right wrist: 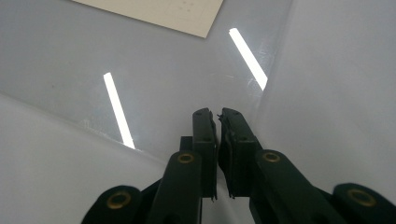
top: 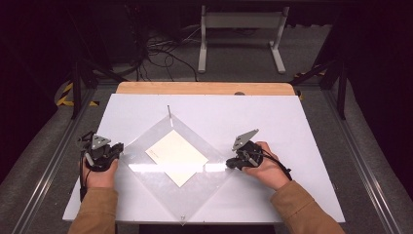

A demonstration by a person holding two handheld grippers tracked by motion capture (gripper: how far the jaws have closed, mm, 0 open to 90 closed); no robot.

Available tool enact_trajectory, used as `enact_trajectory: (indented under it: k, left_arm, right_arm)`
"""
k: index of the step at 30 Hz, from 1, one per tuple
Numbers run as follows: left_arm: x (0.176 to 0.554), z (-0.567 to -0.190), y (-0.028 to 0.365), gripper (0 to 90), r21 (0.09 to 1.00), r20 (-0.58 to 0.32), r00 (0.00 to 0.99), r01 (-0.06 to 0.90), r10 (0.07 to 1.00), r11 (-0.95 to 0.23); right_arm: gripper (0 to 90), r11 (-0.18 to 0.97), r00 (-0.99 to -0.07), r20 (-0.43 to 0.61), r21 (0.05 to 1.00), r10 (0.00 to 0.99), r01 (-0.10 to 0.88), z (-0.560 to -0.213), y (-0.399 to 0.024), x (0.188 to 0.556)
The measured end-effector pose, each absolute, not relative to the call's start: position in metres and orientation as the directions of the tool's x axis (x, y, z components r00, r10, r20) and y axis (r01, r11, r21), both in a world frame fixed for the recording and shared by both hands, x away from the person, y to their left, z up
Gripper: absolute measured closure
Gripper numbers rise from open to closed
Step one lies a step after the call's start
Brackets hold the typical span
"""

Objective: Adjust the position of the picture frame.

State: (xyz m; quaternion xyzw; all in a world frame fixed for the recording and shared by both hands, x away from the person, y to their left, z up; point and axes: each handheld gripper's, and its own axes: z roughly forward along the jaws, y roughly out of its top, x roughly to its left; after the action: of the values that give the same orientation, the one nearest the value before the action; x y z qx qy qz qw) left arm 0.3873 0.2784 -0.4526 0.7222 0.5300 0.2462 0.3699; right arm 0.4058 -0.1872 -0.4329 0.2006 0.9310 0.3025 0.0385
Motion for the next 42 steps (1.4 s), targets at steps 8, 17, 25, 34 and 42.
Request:
enact_trajectory:
  k: [8, 17, 25, 34, 42]
  left_arm:
    - [0.405, -0.442, 0.265, 84.4, 0.799, -0.024, 0.345, 0.571, 0.938, -0.189]
    - [0.439, -0.419, 0.215, 84.3, 0.809, 0.031, 0.447, 0.514, 0.894, -0.286]
    - [0.469, -0.411, 0.171, 84.4, 0.811, 0.043, 0.504, 0.486, 0.862, -0.325]
    - [0.499, -0.434, 0.151, 84.2, 0.798, -0.007, 0.512, 0.52, 0.859, -0.304]
    - [0.501, -0.442, 0.144, 80.3, 0.773, -0.002, 0.533, 0.537, 0.846, -0.337]
  right_arm:
    - [84.3, 0.725, -0.914, 0.069, 0.586, 0.399, 0.361, -0.434, -0.196, 0.397]
    - [84.5, 0.716, -0.918, 0.136, 0.587, 0.373, 0.378, -0.435, -0.216, 0.349]
    - [89.9, 0.715, -0.929, 0.234, 0.592, 0.287, 0.37, -0.44, -0.215, 0.312]
    - [89.4, 0.668, -0.928, 0.195, 0.648, 0.318, 0.366, -0.431, -0.229, 0.299]
    - [87.0, 0.627, -0.9, 0.159, 0.668, 0.405, 0.4, -0.427, -0.245, 0.299]
